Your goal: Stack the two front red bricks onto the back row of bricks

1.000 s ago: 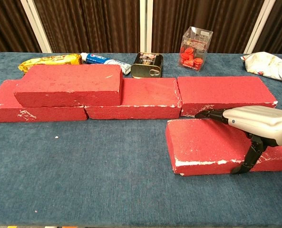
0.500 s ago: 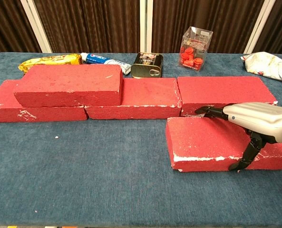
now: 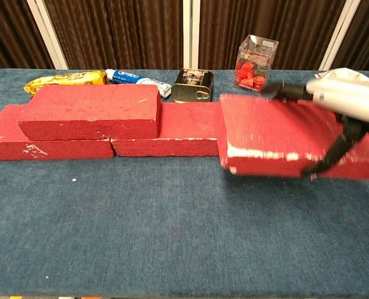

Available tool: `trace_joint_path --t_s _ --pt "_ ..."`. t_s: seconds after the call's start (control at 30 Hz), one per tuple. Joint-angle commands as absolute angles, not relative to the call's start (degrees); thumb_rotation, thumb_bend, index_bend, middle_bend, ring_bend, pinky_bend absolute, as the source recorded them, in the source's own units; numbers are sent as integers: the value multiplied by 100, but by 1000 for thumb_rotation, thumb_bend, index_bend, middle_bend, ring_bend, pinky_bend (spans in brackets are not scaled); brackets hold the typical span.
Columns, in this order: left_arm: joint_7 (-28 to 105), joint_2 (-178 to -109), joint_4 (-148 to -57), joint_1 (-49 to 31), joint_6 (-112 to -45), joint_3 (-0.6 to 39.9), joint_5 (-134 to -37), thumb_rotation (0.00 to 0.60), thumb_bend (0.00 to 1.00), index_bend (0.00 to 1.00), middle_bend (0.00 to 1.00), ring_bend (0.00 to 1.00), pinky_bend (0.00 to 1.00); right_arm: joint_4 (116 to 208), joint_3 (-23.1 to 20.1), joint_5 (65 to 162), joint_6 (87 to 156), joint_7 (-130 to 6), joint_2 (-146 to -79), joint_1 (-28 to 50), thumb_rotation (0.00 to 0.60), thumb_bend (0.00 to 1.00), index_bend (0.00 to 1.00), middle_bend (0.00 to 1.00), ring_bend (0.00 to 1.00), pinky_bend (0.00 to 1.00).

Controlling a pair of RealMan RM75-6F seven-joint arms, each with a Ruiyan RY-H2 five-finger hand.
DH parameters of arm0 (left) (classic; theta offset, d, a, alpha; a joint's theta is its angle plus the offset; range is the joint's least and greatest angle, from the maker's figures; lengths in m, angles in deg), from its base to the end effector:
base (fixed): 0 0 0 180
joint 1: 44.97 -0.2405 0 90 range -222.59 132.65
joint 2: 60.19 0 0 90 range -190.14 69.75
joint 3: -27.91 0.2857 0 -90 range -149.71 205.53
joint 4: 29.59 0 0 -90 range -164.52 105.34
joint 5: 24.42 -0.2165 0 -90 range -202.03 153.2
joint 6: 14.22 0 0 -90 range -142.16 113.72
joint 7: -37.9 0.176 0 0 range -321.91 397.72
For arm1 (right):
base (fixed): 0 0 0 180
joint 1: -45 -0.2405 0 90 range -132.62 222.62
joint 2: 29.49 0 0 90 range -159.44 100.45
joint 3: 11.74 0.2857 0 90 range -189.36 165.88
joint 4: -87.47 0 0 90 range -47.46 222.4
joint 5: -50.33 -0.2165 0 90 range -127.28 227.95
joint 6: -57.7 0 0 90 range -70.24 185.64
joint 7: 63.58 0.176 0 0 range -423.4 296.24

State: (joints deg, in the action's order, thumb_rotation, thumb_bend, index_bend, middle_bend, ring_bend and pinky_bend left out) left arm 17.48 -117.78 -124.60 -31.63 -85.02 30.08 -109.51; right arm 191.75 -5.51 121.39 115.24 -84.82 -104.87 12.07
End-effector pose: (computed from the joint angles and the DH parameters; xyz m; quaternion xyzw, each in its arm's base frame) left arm -0.3372 0.2394 0.1514 -0.6005 -0.5308 -0.3859 0.4569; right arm -0.1760 -0.3209 0.0185 0.7578 -0.3869 0.3613 0.3814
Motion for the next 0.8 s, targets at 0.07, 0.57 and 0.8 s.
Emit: trace_joint_path --t_s 0.07,0.57,0.8 --pt "1707 -11751 -12500 -3223 -8600 3016 -11042 600 2 0 0 0 0 18956 -19 11732 11071 -8571 -10393 630 600 68 0 254 159 0" --pt "1416 -11795 -12370 -3187 -8473 3022 -11096 600 2 0 0 0 0 17750 210 10184 9888 -9037 -10934 -799 600 97 0 234 158 0" --pt "1319 -11806 -12313 -3181 -8454 3029 -11128 600 2 0 0 0 0 17574 106 9614 9937 -9270 -11159 -1153 600 98 0 223 152 0"
